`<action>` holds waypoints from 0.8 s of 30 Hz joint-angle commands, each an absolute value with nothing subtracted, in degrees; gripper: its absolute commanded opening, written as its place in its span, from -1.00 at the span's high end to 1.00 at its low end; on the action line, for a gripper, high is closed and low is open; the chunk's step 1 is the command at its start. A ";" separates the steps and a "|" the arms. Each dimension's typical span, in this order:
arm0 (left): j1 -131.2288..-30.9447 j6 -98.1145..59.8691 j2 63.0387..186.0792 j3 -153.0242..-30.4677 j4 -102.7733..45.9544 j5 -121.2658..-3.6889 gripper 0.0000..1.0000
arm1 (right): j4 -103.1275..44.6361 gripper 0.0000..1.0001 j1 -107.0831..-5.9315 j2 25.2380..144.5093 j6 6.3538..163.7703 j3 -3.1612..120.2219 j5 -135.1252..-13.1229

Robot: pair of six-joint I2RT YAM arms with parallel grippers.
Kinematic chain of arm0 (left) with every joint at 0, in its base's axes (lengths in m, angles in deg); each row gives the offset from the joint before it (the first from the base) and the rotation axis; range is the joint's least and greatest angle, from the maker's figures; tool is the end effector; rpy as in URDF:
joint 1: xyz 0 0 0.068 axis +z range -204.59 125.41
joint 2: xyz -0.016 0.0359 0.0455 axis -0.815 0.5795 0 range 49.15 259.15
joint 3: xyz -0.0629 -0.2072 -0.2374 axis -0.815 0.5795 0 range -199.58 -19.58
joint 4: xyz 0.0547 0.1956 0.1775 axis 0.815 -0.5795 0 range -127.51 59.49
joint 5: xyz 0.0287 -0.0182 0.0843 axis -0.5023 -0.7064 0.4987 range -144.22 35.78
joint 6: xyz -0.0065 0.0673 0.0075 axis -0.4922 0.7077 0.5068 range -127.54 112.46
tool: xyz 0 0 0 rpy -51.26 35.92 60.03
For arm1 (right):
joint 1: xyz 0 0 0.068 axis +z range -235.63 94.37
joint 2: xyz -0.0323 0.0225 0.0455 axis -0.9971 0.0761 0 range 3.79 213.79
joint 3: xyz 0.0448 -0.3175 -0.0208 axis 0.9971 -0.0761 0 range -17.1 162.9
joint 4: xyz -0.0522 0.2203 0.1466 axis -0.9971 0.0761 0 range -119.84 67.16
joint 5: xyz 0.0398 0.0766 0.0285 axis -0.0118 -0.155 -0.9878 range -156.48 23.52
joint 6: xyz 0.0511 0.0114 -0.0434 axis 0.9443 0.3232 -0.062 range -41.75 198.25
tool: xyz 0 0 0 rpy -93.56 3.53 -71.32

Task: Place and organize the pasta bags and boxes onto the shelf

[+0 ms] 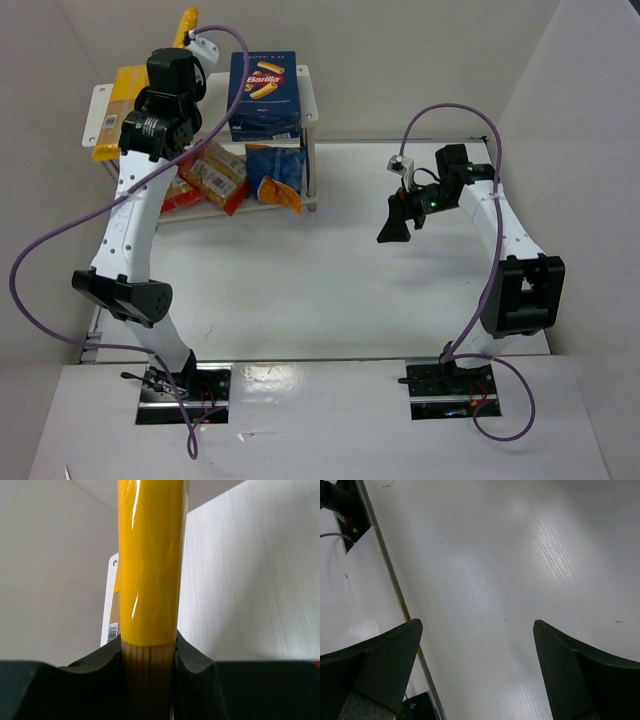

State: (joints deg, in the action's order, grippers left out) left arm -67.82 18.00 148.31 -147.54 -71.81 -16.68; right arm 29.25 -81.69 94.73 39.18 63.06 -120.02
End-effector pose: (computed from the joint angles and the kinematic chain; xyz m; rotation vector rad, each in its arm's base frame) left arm 0.3755 -0.0543 0.5728 0.1298 1.7974 0.7372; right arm 0.3185 0.0661 0.3389 -1.0592 2.1127 1.0059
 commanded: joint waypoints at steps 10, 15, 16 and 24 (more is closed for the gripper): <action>-65.22 18.47 151.37 -153.43 -72.70 -13.26 1.00 | 31.07 -1.00 -81.24 92.30 36.68 62.96 -121.33; -64.17 16.81 153.47 -157.12 -74.45 -14.92 1.00 | 31.07 -1.00 -81.24 92.30 36.15 62.44 -121.33; -64.17 16.80 153.48 -157.65 -74.46 -14.93 1.00 | 31.07 -1.00 -81.24 92.30 36.15 62.44 -121.33; -64.17 15.66 155.76 -159.32 -76.13 -15.46 1.00 | 31.59 -1.00 -81.24 92.30 36.15 62.44 -121.33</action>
